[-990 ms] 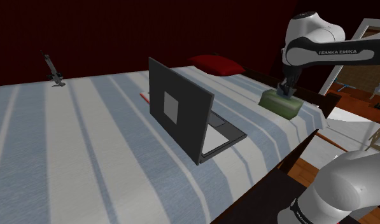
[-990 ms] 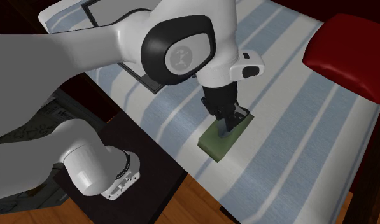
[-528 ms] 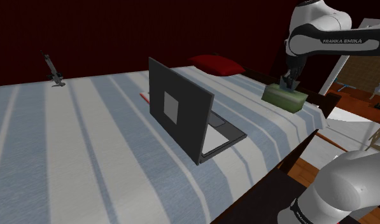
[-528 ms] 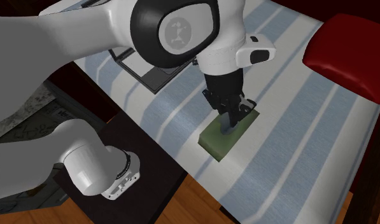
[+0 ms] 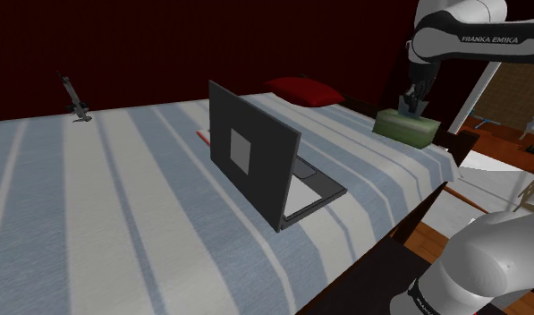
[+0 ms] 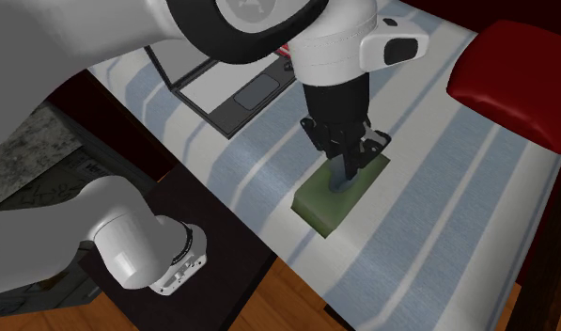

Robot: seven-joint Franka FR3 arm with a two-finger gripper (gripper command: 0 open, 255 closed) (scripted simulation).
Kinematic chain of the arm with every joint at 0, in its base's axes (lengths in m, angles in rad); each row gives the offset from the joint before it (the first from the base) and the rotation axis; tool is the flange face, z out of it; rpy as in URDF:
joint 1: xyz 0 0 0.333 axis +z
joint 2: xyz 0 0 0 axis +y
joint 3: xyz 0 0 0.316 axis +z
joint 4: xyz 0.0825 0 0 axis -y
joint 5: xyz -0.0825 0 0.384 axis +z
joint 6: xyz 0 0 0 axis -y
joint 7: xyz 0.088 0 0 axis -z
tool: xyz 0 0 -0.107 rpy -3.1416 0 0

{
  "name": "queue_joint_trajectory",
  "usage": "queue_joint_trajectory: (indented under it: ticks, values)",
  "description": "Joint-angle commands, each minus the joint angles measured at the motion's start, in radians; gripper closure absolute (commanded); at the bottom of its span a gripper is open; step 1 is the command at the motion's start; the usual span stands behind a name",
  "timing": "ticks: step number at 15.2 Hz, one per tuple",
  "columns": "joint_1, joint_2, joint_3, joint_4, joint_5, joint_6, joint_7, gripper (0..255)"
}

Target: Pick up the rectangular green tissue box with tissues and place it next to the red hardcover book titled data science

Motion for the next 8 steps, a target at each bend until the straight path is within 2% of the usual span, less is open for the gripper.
queue_joint_trajectory:
  ticks: [1,8]
  values:
    - [0.001,0.008,0.004,0.035,0.004,-0.024,-0.01,255]
    - [0.003,0.037,0.014,0.15,0.014,-0.103,-0.046,255]
